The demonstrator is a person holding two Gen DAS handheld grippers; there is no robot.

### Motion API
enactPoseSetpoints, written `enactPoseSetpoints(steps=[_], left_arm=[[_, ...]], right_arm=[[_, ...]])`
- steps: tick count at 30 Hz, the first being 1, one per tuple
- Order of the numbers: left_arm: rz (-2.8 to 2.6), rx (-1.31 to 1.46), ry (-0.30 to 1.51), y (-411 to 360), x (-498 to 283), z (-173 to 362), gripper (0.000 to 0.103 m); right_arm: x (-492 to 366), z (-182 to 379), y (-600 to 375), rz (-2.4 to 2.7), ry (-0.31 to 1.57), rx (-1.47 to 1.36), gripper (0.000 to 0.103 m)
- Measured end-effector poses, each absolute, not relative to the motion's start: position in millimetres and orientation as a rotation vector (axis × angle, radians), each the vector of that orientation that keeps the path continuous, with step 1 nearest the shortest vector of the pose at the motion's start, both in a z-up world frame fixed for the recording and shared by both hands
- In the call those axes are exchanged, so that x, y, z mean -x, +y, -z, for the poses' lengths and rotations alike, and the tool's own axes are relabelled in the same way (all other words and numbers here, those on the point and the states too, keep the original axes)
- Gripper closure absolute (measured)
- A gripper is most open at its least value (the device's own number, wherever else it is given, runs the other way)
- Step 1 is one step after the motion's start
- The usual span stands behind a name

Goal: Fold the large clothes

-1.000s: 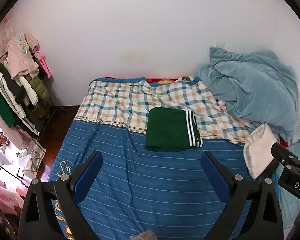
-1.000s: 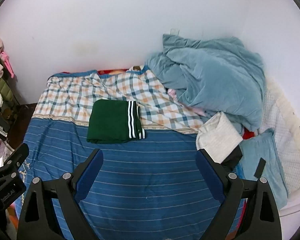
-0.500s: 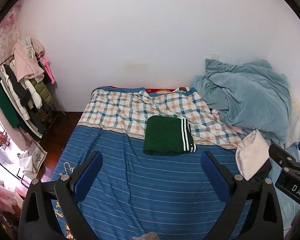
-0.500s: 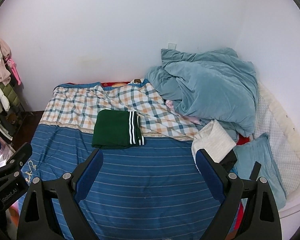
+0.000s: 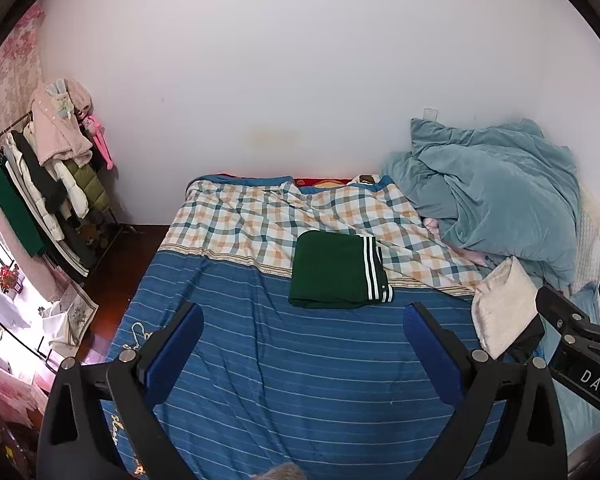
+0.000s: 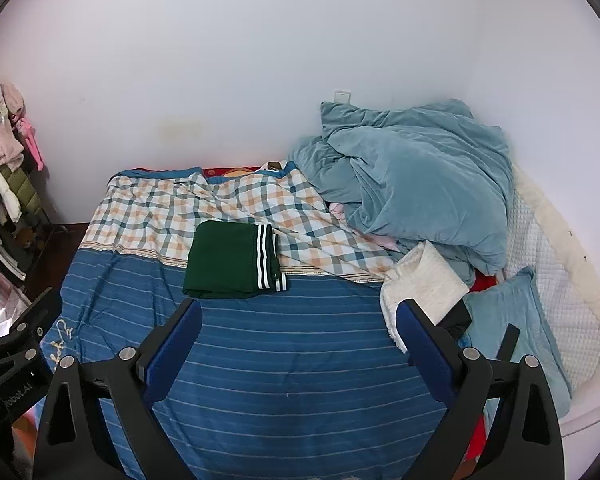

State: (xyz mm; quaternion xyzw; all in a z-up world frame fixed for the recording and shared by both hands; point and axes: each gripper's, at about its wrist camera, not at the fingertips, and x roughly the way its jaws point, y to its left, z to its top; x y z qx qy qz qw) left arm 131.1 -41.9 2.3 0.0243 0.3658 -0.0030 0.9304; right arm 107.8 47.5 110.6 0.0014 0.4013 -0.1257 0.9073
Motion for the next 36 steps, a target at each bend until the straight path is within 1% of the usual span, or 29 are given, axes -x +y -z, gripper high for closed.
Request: enactPoseSetpoints(steps=[36], left_arm=[[-0.024,-0.053,0.703,-37.1,-117.7,-19.9,0.001]], right_arm=[[-102.5,-119.7,57.8,0.239,0.787,-0.001,0.003]])
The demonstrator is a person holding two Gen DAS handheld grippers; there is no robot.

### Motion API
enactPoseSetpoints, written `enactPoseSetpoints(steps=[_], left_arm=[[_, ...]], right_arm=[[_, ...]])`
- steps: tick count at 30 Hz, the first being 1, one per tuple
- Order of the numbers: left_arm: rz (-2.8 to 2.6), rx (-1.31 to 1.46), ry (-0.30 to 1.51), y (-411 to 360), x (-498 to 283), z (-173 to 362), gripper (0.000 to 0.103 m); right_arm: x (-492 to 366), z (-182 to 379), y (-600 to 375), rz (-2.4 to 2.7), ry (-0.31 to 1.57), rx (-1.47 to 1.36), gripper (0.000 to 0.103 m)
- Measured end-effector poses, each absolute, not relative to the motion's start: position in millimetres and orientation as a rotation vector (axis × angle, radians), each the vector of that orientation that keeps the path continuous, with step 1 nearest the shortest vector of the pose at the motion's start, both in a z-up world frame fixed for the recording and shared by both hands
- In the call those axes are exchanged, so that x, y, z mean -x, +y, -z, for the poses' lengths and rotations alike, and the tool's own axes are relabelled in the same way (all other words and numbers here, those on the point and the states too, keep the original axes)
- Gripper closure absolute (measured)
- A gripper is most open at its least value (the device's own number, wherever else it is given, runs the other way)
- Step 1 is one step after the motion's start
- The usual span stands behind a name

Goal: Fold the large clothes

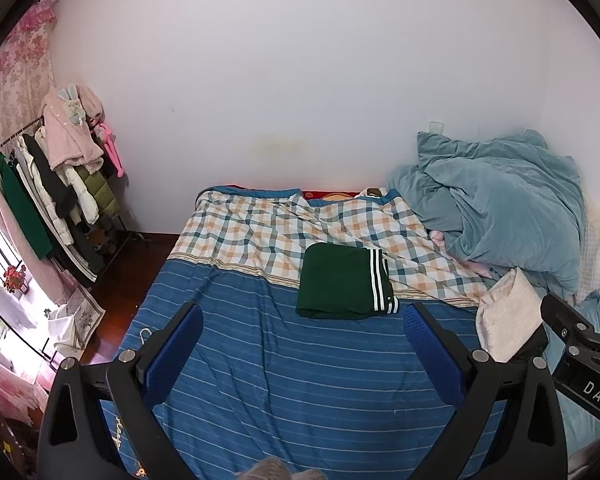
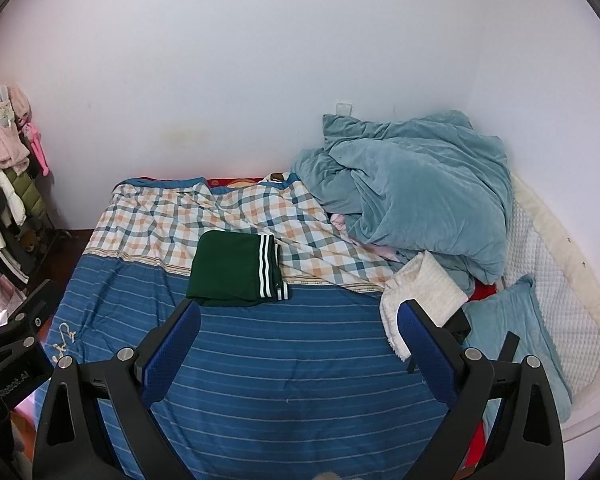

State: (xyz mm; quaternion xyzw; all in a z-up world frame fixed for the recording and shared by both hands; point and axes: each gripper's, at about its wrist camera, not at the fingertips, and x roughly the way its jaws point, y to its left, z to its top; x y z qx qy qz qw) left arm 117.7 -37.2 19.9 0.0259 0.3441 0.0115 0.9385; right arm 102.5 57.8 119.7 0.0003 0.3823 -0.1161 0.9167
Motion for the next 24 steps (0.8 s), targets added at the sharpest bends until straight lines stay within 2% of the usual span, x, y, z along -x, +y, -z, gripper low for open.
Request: enactPoseSetpoints(steps=[24], left_arm=[[-0.041,-0.052,0.677,-38.4,-114.2,-22.6,0.0]], right_arm=[[-99.9,-119.8,61.6,0.242,0.775,-0.007,0.002]])
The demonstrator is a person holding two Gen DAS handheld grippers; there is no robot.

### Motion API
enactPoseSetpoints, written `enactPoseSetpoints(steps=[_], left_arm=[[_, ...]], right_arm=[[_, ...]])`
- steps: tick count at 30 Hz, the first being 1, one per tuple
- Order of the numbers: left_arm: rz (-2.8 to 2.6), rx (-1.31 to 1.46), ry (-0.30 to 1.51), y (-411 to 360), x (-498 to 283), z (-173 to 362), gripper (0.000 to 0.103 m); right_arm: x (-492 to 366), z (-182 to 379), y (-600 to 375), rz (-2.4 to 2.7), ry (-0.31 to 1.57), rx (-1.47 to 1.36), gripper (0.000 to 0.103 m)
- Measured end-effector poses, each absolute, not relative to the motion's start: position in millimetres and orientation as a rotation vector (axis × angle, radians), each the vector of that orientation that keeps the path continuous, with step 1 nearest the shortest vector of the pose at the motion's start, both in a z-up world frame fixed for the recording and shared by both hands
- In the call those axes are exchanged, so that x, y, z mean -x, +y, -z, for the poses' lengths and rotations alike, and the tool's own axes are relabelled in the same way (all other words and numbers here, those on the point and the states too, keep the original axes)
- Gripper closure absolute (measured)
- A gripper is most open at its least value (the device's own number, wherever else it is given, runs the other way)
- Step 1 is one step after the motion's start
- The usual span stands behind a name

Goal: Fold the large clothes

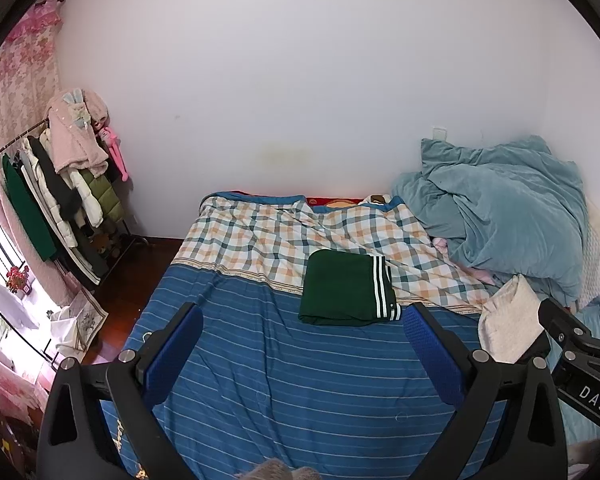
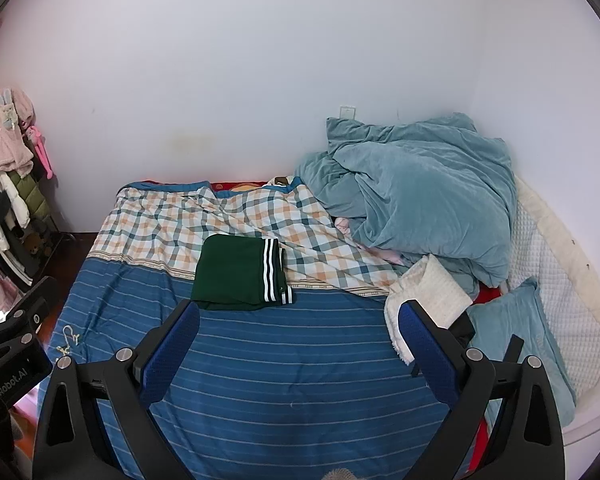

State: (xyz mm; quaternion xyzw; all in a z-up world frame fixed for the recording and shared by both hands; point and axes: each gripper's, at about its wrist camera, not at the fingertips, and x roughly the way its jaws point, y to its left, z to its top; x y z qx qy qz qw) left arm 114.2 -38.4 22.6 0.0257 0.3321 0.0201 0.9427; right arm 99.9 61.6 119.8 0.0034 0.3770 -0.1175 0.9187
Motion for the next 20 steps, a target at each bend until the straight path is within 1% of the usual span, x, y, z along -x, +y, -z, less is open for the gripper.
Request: enactPoseSetpoints(steps=[20], left_arm=[[-0.034,-0.044,0.667,-37.4,-109.4,-22.4,0.0]], right_arm=[[-103.3,-120.9,63.3,0.241,0.769,-0.006,0.002]])
